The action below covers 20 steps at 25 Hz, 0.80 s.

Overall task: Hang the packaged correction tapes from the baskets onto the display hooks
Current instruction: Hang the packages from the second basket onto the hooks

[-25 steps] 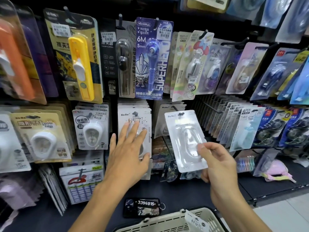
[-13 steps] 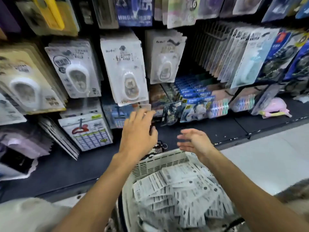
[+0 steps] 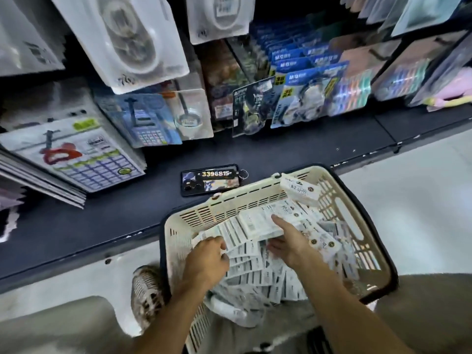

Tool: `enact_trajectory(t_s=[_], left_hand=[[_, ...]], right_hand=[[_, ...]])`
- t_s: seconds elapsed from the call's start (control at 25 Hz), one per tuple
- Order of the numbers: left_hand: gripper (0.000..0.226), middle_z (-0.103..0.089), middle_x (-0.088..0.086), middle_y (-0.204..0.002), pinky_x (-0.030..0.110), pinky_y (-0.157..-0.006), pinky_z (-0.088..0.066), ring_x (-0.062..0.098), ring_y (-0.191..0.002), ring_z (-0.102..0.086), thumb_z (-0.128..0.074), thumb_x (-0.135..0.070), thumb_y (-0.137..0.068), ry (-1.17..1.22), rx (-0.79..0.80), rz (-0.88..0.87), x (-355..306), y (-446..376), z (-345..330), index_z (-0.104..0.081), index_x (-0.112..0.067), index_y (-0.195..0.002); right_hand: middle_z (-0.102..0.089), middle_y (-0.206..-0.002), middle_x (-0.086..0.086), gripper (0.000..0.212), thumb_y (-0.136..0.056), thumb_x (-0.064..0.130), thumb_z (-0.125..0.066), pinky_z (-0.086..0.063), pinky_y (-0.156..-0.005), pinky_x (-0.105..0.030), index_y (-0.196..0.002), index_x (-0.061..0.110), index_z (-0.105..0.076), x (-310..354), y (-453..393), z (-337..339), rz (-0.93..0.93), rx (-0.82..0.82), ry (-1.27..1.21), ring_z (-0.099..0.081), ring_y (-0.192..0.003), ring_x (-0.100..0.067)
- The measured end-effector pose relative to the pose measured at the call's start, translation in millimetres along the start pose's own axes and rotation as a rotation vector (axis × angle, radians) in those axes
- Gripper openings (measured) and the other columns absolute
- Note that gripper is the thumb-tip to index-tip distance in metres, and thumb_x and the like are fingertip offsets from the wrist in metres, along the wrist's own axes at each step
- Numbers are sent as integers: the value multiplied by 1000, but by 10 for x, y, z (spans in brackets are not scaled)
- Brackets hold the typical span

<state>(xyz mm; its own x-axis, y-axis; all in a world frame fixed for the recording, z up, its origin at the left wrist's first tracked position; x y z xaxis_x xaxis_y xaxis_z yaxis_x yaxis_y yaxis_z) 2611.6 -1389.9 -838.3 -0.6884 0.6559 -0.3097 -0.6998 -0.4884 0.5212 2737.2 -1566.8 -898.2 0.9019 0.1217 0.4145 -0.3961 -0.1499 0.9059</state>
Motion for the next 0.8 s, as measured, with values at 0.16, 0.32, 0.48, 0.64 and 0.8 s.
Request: enact_trajectory(t_s=[0.16, 0.32, 0.48, 0.64, 0.8], left_hand=[[9, -72, -9, -103, 30, -77, -59, 10, -88, -67, -61, -24, -97, 40, -66, -31, -68, -60, -26, -66, -26, -105], [9, -71, -12, -98, 8, -57, -44, 1, -78, -64, -63, -20, -99, 107, -89, -43, -45, -127, -22, -67, -27, -103], [13, -73, -7, -103, 16, -65, -54, 6, -81, -67, -64, -17, -98, 228, -148, -22, -89, -93, 86, -68, -25, -107], [52, -54, -17, -134, 34, -112, -43, 6, -123, -52, -71, -42, -90, 328, -152, -230, -556, -3, 261, -54, -30, -138], [87, -65, -11, -131, 33, -94, -57, 11, -112, -65, -81, -39, -68, 482, 143, -314, -1147, 112, 219, -37, -49, -142]], right_hand=[[-53, -138, -16, 104, -74, 25, -88, -55, -93, -53, -156, 26, -25, 96, -168, -159, 38, -226, -226, -61, -114, -38], [-72, -106, -17, 78, -79, 23, -83, -54, -96, -55, -143, 6, -43, 159, -251, -265, 27, -260, -100, -69, -100, -35], [-68, -92, -10, 22, -88, 14, -72, -59, -70, -39, -101, 8, -55, 269, -100, -150, 101, -375, -98, -68, -80, -26], [-64, -75, -1, 22, -90, 20, -64, -43, -60, -26, -71, 19, -52, 610, 579, -87, 435, -586, 336, -59, -66, -17], [-62, -73, 4, 21, -88, 38, -61, -43, -72, -31, -83, 18, -64, 1017, 1274, -322, 684, -458, 769, -61, -80, -27]])
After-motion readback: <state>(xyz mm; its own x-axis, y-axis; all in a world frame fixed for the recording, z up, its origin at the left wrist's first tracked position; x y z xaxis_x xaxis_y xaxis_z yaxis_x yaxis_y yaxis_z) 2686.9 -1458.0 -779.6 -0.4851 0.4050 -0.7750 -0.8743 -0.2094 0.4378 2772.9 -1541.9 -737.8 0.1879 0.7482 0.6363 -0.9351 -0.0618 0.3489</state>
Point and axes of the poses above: each hand's wrist, its own y-axis away from the middle knuckle, its own z-axis out of the back of the hand, x = y × z, the point moved 8 cm from there along -y, towards the middle knuckle
